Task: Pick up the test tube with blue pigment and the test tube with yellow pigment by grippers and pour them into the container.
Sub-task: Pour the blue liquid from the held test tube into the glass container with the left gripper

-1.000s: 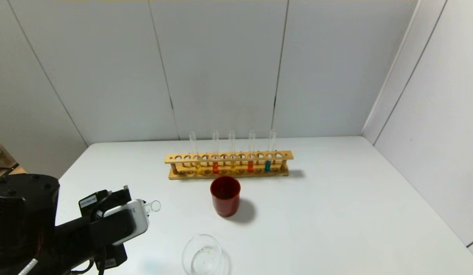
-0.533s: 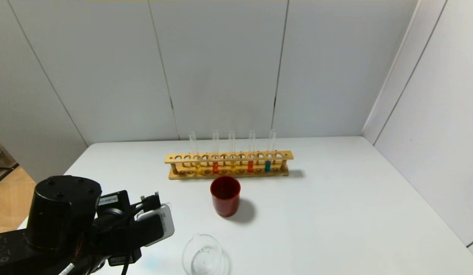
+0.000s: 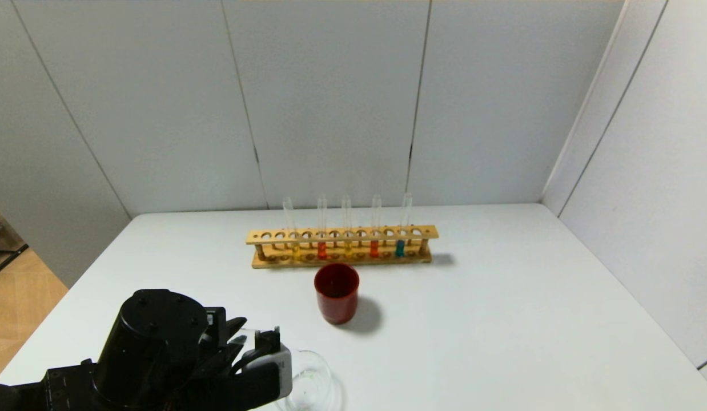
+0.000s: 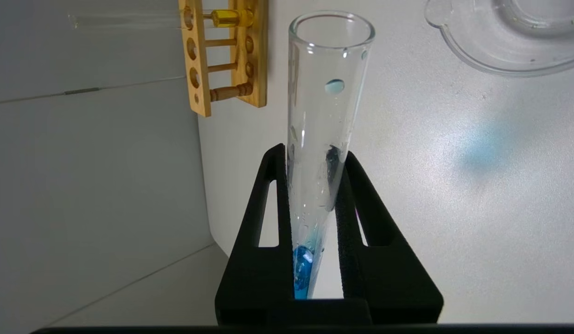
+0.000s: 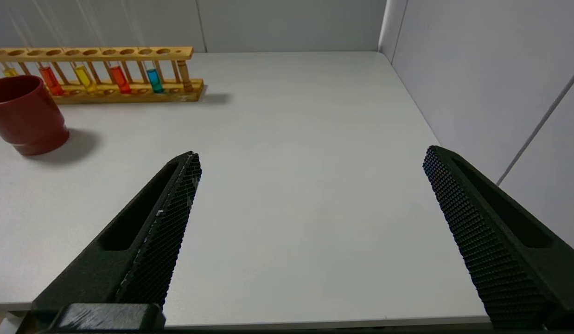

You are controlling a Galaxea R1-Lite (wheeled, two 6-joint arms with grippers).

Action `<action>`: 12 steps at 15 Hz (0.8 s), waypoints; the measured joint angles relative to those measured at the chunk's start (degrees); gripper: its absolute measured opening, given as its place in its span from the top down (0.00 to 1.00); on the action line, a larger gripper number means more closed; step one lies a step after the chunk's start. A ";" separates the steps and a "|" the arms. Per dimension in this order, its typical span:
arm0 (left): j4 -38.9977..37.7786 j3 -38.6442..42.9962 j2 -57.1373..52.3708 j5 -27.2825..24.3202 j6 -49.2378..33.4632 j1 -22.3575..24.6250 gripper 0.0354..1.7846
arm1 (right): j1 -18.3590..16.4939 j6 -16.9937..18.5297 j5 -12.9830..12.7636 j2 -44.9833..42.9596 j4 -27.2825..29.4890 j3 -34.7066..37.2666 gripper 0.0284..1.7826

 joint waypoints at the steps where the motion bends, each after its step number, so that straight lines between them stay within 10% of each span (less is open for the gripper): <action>1: 0.00 0.04 0.30 0.63 1.18 -0.30 0.84 | 0.00 0.00 0.00 0.00 0.00 0.00 0.02; 12: 2.01 0.26 5.49 3.33 3.19 -2.80 0.84 | 0.00 0.00 0.00 0.00 0.00 0.00 0.02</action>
